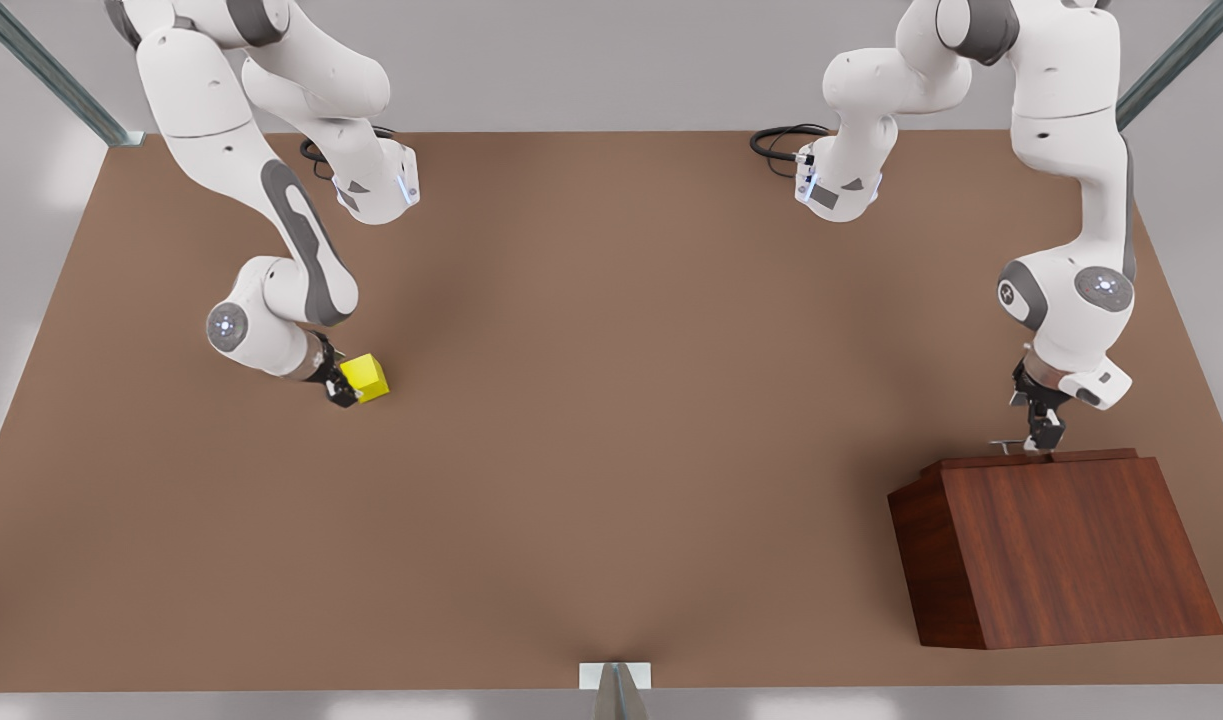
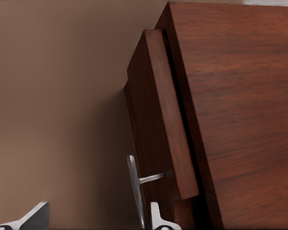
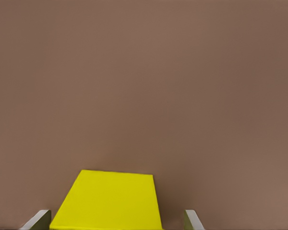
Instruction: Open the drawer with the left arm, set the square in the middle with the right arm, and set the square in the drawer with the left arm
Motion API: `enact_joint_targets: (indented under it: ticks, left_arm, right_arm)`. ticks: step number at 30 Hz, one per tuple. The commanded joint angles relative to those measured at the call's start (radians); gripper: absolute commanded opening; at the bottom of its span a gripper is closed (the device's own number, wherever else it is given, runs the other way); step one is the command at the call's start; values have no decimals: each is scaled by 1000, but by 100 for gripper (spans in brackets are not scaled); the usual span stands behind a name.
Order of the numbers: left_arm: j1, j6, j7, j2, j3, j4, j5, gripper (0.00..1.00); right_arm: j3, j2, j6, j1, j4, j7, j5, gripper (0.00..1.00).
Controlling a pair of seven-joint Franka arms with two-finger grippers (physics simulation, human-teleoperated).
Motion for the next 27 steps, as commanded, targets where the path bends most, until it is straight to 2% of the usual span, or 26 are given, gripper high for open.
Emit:
enact_joint_targets:
  ticks: [1,11,14,20,27]
  left_arm:
    - [0,-2,0,0,0,0,0,100]
    - [0,-55,0,-48,0,-43,0,100]
    - [0,-66,0,-49,0,-49,-2,100]
    - [0,-98,0,-71,2,-51,-2,100]
    - [-2,-166,0,-106,2,-57,-2,100]
  right_arm:
    - [0,0,0,0,0,-1,0,100]
    - [35,29,31,6,-5,-79,2,100]
    - [35,31,34,0,-11,-118,2,88]
    - [35,35,57,0,-9,-118,3,88]
    - [37,52,98,0,-8,-118,3,80]
